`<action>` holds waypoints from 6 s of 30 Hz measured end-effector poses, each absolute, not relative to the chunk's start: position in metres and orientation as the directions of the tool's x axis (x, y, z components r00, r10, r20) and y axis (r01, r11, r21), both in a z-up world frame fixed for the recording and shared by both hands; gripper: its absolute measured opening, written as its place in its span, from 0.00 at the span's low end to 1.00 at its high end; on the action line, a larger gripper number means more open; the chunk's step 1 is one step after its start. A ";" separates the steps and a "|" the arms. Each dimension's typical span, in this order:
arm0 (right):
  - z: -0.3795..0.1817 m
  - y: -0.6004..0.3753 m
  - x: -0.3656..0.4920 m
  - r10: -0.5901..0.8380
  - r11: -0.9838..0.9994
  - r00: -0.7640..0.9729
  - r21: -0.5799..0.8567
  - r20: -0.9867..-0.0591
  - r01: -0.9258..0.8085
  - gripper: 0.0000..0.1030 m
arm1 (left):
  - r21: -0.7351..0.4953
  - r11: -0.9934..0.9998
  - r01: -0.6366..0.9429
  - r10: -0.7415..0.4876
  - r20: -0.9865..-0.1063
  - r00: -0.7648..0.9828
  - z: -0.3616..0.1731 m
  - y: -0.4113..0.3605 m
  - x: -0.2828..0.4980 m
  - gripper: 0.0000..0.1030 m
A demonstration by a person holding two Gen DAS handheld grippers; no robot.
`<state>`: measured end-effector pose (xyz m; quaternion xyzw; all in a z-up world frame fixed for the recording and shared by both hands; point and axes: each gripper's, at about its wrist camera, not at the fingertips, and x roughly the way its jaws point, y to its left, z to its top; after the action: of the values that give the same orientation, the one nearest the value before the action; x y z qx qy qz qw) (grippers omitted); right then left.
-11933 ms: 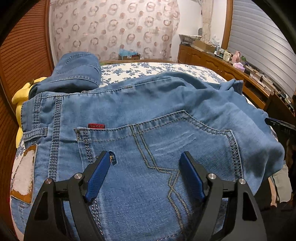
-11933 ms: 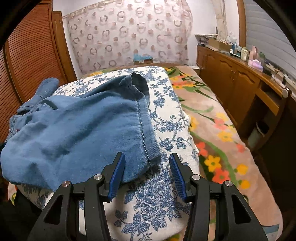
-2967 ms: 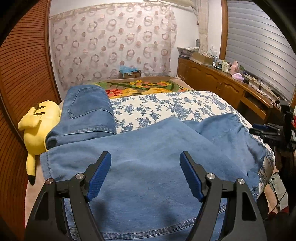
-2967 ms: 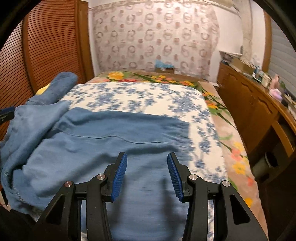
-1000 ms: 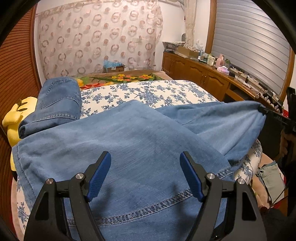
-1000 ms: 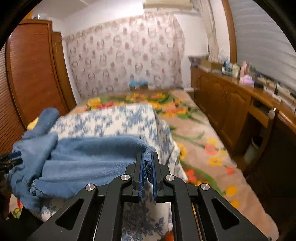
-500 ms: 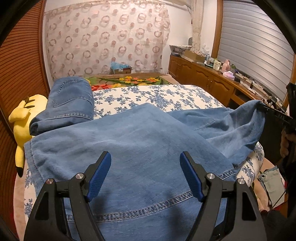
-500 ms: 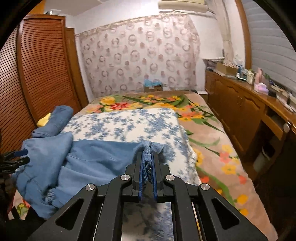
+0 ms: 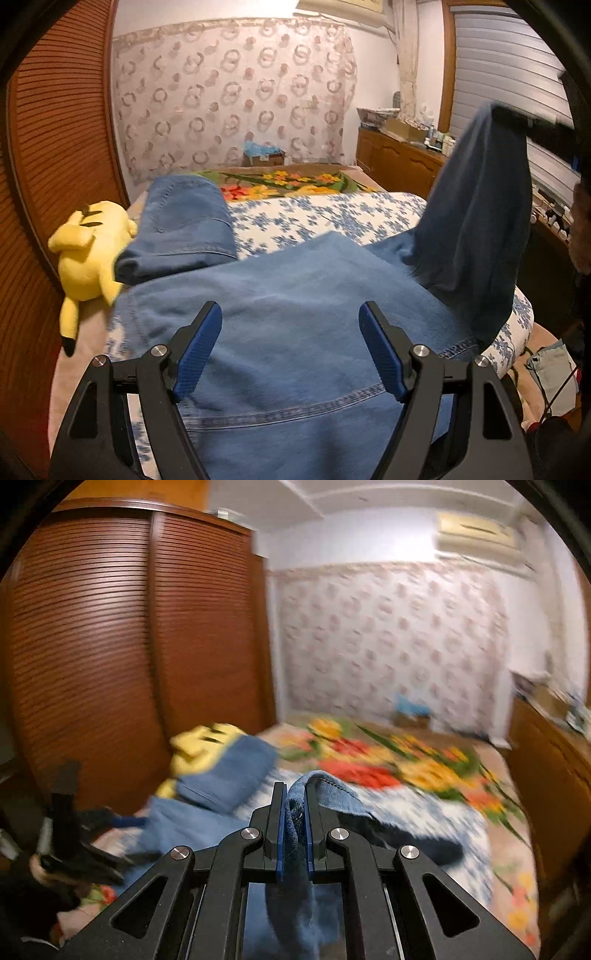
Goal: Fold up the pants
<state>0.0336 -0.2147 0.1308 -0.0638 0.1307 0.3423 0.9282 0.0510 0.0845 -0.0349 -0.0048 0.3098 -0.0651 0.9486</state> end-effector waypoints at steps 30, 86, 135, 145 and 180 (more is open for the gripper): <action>0.045 -0.115 0.060 0.532 0.742 0.571 0.019 -0.626 -0.670 0.38 | -0.092 0.983 0.161 -0.181 -0.658 0.731 -0.080 0.089 0.046 0.75; 0.068 0.074 0.113 0.675 0.456 0.393 -0.065 -0.624 -0.888 0.02 | -0.182 0.978 0.104 -0.200 -0.660 0.724 -0.092 0.154 -0.017 0.10; -0.011 -0.081 0.180 0.584 0.706 0.577 0.007 -0.571 -0.708 0.12 | -0.085 0.996 -0.015 -0.048 -0.688 0.724 -0.102 0.154 0.033 0.65; 0.033 -0.140 0.176 0.525 0.757 0.682 -0.087 -0.510 -0.648 0.12 | -0.064 0.995 0.076 -0.100 -0.656 0.748 -0.077 0.118 0.061 0.65; 0.004 -0.246 0.147 0.357 0.883 0.720 -0.035 -0.594 -0.467 0.41 | 0.018 0.986 0.165 -0.104 -0.708 0.699 -0.093 0.050 0.125 0.39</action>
<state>0.1468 -0.2455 0.0042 -0.0918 0.2998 0.2234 0.9229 0.1255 0.0499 -0.0933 0.0401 0.3811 -0.0732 0.9208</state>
